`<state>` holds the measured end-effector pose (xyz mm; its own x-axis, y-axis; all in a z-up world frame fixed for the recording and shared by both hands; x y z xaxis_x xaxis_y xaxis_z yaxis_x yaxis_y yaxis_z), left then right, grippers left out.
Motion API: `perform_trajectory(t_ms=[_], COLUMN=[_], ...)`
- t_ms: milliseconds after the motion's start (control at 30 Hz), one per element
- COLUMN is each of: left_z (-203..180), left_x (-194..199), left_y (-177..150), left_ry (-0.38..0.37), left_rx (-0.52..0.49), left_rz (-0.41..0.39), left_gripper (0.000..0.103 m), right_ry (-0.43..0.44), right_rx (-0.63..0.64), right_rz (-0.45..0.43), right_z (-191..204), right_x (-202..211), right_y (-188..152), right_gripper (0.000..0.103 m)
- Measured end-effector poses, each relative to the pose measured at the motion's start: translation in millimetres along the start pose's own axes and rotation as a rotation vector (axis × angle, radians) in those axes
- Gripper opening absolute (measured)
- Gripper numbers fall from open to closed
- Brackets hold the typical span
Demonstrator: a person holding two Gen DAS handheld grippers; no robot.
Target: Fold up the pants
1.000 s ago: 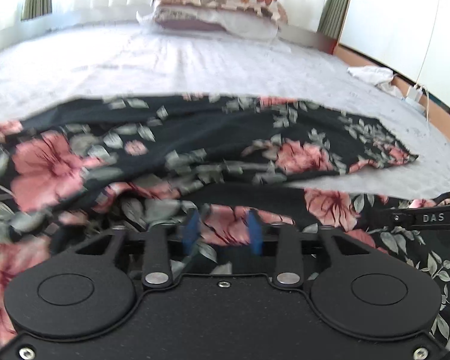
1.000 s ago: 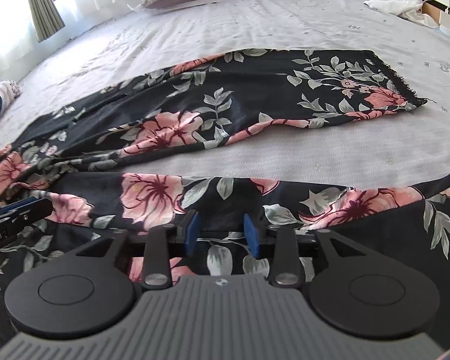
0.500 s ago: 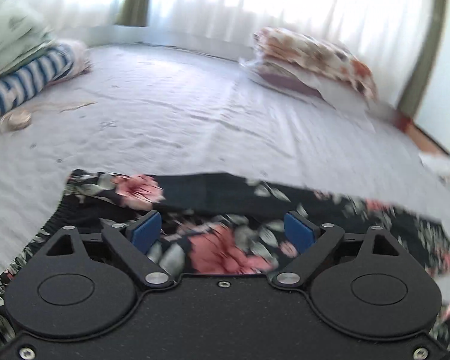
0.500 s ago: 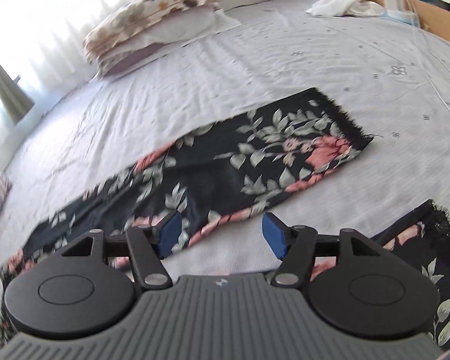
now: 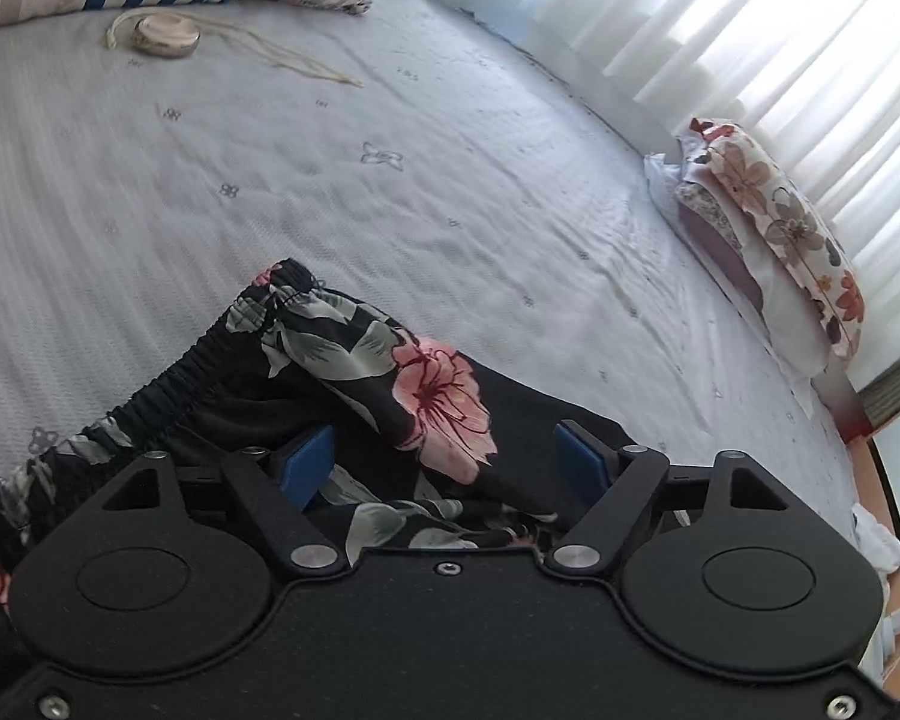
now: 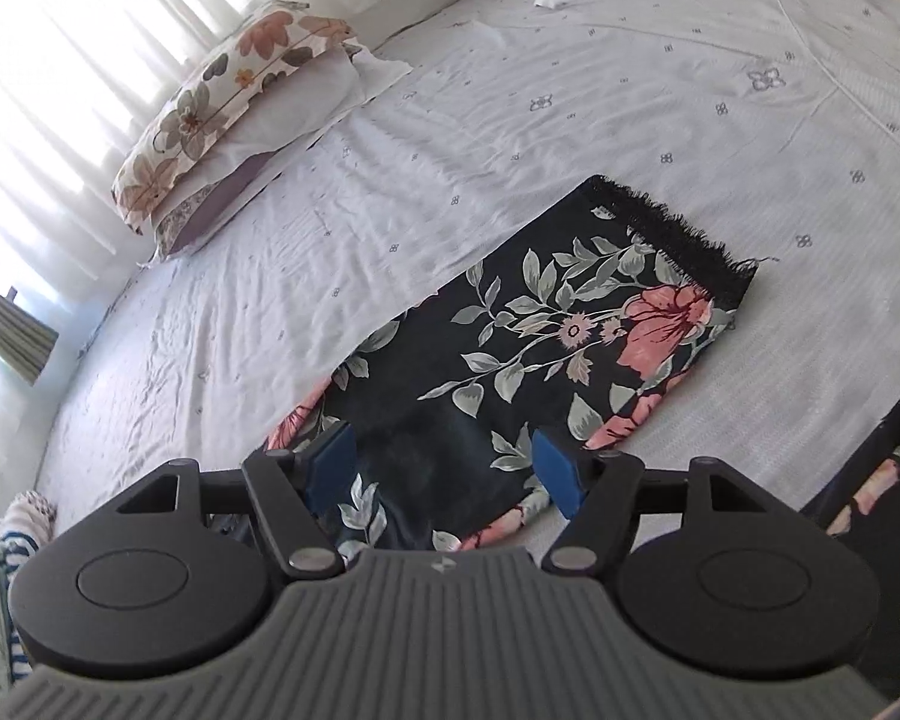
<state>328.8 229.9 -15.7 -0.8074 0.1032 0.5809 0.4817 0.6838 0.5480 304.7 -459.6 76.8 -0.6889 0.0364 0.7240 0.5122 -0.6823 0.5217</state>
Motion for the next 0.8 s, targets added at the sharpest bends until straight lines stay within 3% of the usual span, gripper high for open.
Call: perform_trajectory(t_ms=[167, 300, 333, 433, 800], left_z=[4.5, 4.3, 3.4, -1.5, -24.0], left_x=[-22.6, -33.5, -35.3, -39.3, 20.4], left_y=[1.9, 6.9, 8.6, 11.8, 29.7], left_ry=[-0.004, -0.029, -0.034, -0.045, -0.183], left_rx=[0.060, 0.092, 0.091, 0.086, 0.056], left_rz=[0.015, 0.022, 0.019, 0.031, 0.006], left_gripper=[0.047, 0.042, 0.035, 0.002, 0.000], right_ry=[0.015, 0.056, 0.069, 0.099, 0.109], right_rx=[-0.024, -0.055, -0.072, -0.123, -0.194], right_rz=[0.001, -0.037, -0.040, -0.045, -0.021], right_z=[6.0, 7.2, 6.6, 3.9, -1.6], right_x=[-11.5, -14.2, -15.6, -20.8, -47.7], right_y=[2.3, 9.4, 11.3, 15.2, 9.8], right_gripper=[0.078, 0.078, 0.078, 0.078, 0.078])
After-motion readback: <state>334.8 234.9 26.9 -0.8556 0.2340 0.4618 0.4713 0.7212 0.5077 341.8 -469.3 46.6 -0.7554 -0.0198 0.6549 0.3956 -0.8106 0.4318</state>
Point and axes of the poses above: each gripper's, at about its wrist camera, not at the fingertips, and x roughly against the way its jaws point, z to its left, y to its top, the point moved 7 cm from there along -x, roughly the way its jaws point, and after that the axes turned 6 degrees about -y, right-handed, at the moved point
